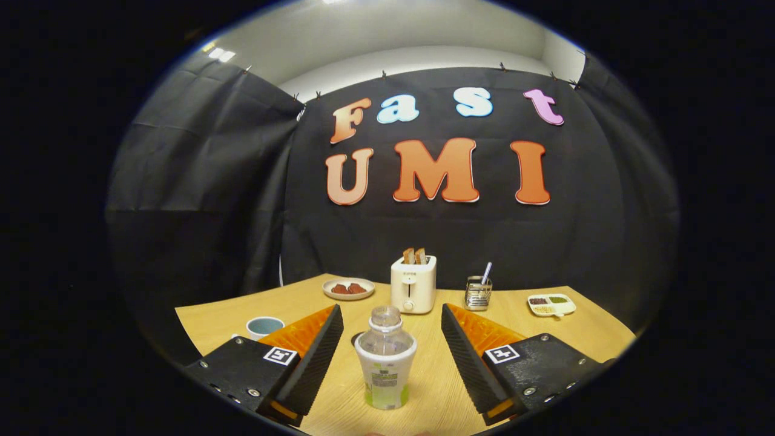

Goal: Take the bottle from table, then pour the juice into the cup, finally place the bottle on the coaster

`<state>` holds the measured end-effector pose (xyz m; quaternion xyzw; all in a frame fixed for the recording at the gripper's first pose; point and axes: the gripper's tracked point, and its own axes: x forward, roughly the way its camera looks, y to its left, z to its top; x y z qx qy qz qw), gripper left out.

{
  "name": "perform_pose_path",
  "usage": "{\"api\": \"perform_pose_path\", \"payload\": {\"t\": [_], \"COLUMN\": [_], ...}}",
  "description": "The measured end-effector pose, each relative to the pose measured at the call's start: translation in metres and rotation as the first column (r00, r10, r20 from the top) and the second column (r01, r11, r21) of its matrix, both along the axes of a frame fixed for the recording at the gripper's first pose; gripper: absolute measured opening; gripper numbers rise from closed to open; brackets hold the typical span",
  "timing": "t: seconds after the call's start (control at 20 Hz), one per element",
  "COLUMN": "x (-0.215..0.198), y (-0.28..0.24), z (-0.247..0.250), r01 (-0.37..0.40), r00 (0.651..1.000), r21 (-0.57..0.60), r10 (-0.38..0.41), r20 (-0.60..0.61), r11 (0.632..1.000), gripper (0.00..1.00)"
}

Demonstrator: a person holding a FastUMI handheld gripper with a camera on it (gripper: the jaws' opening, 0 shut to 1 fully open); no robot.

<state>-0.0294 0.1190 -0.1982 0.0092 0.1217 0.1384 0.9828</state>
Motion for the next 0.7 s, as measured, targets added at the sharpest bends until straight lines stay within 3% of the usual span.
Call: {"api": "perform_pose_path", "payload": {"t": [0.4,0.7], "x": [0.004,0.001], "y": [0.009,0.014], "z": [-0.075,-0.107], "r01": [0.022,0.046], "r00": [0.99,0.98], "r21": [-0.034,-0.048], "r10": [-0.026,-0.054], "r20": [-0.138,-0.191], "r11": [0.999,0.998], "gripper": [0.96,0.76]}}
